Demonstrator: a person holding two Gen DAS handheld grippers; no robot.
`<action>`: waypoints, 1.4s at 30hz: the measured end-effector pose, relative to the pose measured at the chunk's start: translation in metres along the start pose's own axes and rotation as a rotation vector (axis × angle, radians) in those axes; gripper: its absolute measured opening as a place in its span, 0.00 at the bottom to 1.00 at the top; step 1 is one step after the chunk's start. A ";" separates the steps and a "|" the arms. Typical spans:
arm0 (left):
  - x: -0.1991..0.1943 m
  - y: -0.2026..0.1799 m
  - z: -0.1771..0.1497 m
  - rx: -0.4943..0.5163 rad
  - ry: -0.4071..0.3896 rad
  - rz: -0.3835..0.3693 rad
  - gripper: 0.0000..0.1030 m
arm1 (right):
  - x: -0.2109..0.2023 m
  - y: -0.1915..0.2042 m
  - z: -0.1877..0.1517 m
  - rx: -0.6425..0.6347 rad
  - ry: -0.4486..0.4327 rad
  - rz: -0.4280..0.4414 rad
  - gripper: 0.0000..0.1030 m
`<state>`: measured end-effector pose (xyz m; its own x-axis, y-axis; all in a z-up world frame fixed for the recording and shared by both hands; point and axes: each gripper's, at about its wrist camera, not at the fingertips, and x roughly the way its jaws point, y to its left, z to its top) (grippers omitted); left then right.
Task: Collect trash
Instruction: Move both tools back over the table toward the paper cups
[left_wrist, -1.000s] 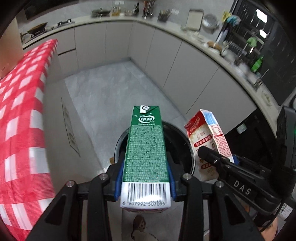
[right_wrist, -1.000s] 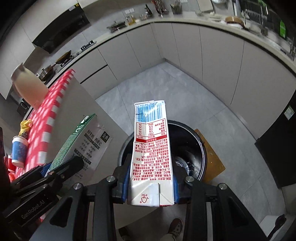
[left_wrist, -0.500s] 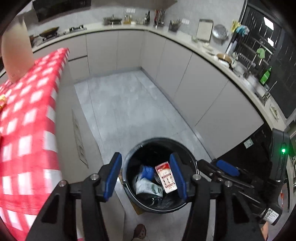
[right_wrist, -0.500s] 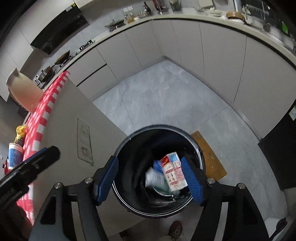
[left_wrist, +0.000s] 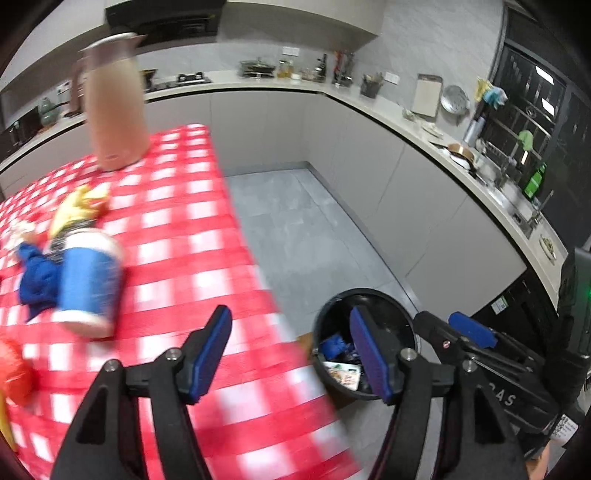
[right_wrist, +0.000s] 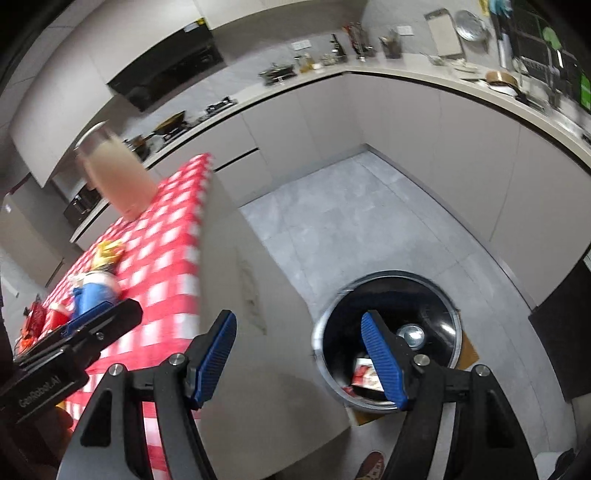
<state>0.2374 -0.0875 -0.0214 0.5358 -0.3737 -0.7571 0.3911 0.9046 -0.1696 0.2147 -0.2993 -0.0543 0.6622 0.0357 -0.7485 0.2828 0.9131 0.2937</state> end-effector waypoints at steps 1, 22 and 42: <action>-0.006 0.010 -0.001 -0.011 -0.005 0.009 0.67 | -0.001 0.014 -0.002 -0.009 0.000 0.010 0.70; -0.086 0.224 -0.020 -0.186 -0.081 0.203 0.76 | 0.036 0.265 -0.026 -0.205 0.032 0.172 0.77; -0.061 0.313 -0.017 -0.218 -0.030 0.244 0.76 | 0.124 0.301 -0.021 -0.160 0.103 0.062 0.79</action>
<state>0.3144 0.2216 -0.0385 0.6170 -0.1433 -0.7738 0.0810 0.9896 -0.1187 0.3671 -0.0113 -0.0711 0.5983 0.1281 -0.7910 0.1244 0.9603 0.2496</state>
